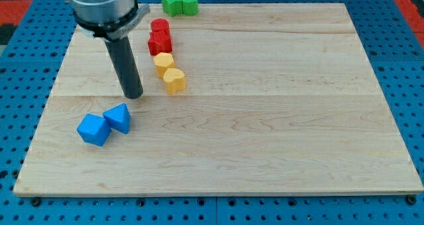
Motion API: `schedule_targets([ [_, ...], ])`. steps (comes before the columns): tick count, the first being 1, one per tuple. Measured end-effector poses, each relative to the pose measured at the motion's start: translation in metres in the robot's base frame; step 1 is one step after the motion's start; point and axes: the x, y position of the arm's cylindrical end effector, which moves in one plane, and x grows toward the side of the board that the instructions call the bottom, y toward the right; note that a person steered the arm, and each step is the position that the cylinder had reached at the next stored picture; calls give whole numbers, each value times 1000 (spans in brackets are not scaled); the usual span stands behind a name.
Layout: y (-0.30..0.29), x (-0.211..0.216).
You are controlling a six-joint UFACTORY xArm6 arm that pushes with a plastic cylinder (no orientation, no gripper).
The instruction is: Make a vertical line out of red blocks and yellow blocks
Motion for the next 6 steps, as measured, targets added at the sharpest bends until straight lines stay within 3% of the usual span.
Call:
schedule_targets([
  [2,89,-3],
  [4,52,-32],
  [6,49,-10],
])
